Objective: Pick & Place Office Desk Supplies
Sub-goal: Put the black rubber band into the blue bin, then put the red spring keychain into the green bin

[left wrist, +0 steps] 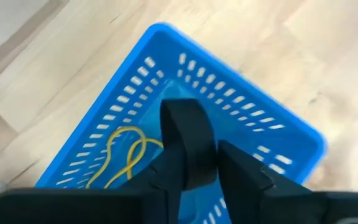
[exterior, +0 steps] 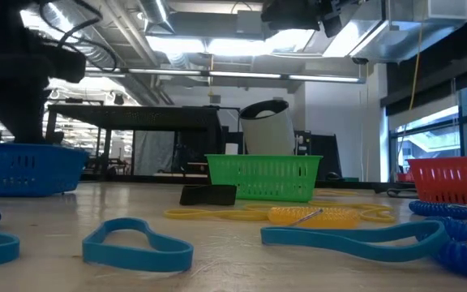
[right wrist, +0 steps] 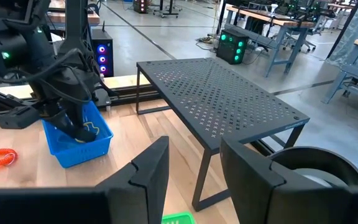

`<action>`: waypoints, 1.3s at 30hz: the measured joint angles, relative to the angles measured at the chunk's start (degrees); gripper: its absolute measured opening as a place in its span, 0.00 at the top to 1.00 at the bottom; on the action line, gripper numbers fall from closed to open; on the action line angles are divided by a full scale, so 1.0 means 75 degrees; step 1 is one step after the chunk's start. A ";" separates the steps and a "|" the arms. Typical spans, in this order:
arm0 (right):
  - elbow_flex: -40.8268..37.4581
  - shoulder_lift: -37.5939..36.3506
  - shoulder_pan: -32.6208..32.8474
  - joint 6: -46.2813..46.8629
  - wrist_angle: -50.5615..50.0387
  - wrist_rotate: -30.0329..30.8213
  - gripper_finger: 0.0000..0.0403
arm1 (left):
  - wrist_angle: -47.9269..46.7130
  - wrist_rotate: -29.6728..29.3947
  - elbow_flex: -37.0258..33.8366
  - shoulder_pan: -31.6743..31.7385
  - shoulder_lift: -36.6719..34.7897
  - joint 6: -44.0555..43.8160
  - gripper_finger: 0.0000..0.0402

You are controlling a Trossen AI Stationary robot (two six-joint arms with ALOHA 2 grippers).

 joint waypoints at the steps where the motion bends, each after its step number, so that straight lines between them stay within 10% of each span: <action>1: 0.0000 0.0000 0.0000 0.0000 0.0002 0.0000 0.64 | -0.0001 -0.0001 0.0071 0.0000 0.0000 0.0121 0.75; 23: -0.0003 -0.0006 0.0000 0.0559 0.0237 -0.0548 0.64 | 0.0451 -0.0573 0.1110 -0.0019 -0.0001 0.1494 0.68; 27: -0.0003 -0.0006 0.0000 0.0796 0.0235 -0.0907 0.64 | 0.1087 0.0446 0.1115 -0.0238 0.0000 0.2155 0.68; 33: -0.0003 -0.0006 0.0000 0.0813 0.0234 -0.1041 0.64 | 0.0740 0.2357 0.1078 -0.1065 0.0000 0.0555 0.67; 39: -0.0003 -0.0006 0.0000 0.1013 0.0233 -0.1653 0.64 | 0.0893 0.2335 0.0599 -0.2021 0.0023 -0.1138 0.67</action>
